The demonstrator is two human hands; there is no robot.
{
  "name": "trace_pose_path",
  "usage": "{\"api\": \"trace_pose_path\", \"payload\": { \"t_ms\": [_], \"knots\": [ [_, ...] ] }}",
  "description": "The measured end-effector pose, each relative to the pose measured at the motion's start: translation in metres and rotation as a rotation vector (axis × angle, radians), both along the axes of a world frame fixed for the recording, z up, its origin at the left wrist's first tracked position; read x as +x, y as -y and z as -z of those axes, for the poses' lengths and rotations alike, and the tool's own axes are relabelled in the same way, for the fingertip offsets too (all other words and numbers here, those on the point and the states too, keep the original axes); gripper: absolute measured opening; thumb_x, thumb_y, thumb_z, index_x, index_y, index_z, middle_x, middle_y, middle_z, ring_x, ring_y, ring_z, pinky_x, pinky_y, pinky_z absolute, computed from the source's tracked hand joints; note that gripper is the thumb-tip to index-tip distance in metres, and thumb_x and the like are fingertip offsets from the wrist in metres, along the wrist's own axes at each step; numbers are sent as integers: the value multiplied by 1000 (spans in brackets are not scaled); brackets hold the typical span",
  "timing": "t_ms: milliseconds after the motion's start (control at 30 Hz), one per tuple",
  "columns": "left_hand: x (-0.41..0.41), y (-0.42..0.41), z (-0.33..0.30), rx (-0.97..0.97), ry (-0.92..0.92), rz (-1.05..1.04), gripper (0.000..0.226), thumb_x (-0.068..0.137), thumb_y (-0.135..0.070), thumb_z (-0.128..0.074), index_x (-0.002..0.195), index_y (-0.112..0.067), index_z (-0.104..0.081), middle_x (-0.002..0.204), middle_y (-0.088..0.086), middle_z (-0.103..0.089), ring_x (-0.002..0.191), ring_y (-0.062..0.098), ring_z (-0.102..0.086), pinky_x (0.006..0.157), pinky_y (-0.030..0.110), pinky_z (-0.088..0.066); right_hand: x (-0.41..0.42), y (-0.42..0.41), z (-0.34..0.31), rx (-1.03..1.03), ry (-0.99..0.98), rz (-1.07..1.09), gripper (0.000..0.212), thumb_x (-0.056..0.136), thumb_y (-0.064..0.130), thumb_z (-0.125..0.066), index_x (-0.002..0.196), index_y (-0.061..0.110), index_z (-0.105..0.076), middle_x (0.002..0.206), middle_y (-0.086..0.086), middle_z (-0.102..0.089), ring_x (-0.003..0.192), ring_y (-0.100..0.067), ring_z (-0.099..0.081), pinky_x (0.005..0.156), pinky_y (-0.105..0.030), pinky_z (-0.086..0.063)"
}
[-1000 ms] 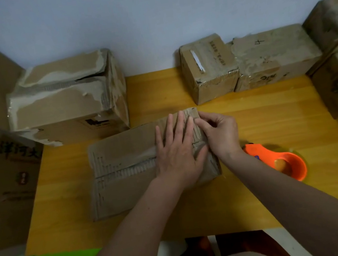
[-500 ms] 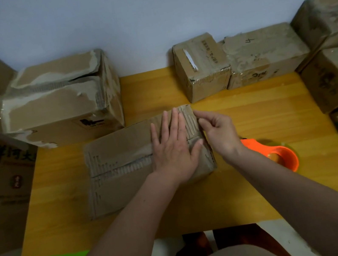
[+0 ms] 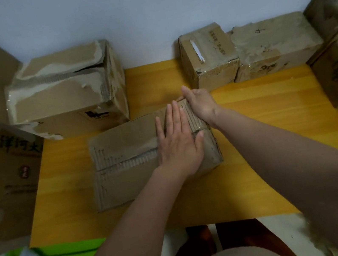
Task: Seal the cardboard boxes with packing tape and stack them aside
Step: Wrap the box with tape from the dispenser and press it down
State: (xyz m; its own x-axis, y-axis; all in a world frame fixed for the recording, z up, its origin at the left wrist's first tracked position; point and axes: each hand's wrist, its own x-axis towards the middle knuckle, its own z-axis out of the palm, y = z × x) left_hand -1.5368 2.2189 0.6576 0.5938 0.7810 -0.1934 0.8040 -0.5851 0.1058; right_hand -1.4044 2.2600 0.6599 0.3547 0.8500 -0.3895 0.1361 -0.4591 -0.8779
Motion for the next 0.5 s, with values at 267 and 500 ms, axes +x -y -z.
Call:
{"api": "trace_pose_path", "payload": {
  "t_ms": [267,500],
  "knots": [
    [4,2,-6,-6,-53,-17,69,101,-47,-6,149,-6,21,155,11,34,142,22,32,118,49,15,-19,91,15,101,73,-93,54,103,31,-31,151,10,-21,154,-7,-30,142,-18,-27,115,-24,-20],
    [3,5,-10,-18,-35,-24,70,100,-51,-7,150,-8,19,156,8,31,143,20,30,118,49,13,-68,157,18,182,87,193,45,104,15,-30,148,6,-25,154,-5,-28,134,-1,-23,96,8,-11]
  ]
}}
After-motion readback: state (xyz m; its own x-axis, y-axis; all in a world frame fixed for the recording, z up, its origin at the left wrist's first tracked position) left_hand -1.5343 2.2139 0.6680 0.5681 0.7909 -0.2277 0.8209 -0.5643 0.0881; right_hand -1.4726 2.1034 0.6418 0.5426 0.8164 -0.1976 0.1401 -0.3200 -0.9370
